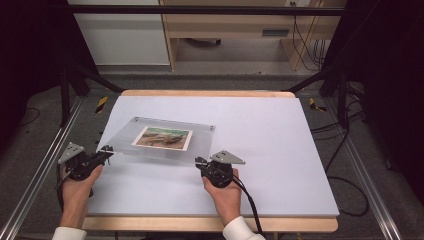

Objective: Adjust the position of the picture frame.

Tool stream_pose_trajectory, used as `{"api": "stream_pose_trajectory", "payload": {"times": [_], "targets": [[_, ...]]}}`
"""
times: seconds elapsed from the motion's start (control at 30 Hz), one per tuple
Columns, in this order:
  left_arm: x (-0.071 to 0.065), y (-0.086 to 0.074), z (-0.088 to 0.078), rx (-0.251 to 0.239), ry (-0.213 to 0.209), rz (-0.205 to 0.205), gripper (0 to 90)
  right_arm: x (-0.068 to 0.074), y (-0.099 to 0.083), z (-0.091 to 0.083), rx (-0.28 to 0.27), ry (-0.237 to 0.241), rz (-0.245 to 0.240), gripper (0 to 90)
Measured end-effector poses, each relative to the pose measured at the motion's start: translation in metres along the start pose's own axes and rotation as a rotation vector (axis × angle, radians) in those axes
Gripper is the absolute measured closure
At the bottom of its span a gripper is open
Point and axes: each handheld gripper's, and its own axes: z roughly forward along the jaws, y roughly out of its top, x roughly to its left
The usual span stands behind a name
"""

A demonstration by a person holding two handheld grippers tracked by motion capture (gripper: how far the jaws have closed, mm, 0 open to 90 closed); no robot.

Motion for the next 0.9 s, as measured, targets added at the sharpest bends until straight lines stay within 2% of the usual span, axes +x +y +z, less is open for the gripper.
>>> {"api": "stream_pose_trajectory", "payload": {"times": [0.13, 0.23, 0.3, 0.37, 0.4, 0.43, 0.7, 0.9], "targets": [[-0.002, 0.000, 0.009, 0.016, -0.008, 0.036, 74.7, 0.000, 0.001, 0.000, 0.006, -0.001, 0.000, 84.7], [-0.005, 0.002, 0.012, 0.016, 0.009, 0.054, 76.1, 0.000, 0.000, 0.000, 0.009, -0.001, -0.004, 84.7], [-0.006, 0.003, 0.011, 0.015, 0.012, 0.054, 79.3, 0.000, 0.001, 0.000, 0.006, -0.001, -0.003, 84.7], [-0.005, 0.004, 0.010, 0.012, 0.015, 0.033, 82.9, 0.000, 0.002, 0.000, 0.004, -0.006, -0.007, 84.6], [-0.004, 0.004, 0.009, 0.013, 0.004, 0.025, 83.2, 0.000, 0.002, 0.000, 0.002, -0.007, -0.007, 84.6], [-0.004, 0.004, 0.009, 0.016, 0.006, 0.034, 83.5, 0.000, 0.003, 0.000, 0.002, -0.008, -0.009, 84.6], [-0.009, 0.008, 0.005, 0.031, 0.003, 0.015, 83.8, 0.004, 0.003, -0.003, 0.001, -0.056, -0.039, 84.2], [-0.018, 0.011, 0.001, 0.023, 0.029, 0.025, 84.2, 0.003, 0.009, -0.006, 0.000, -0.074, -0.054, 83.9]]}}
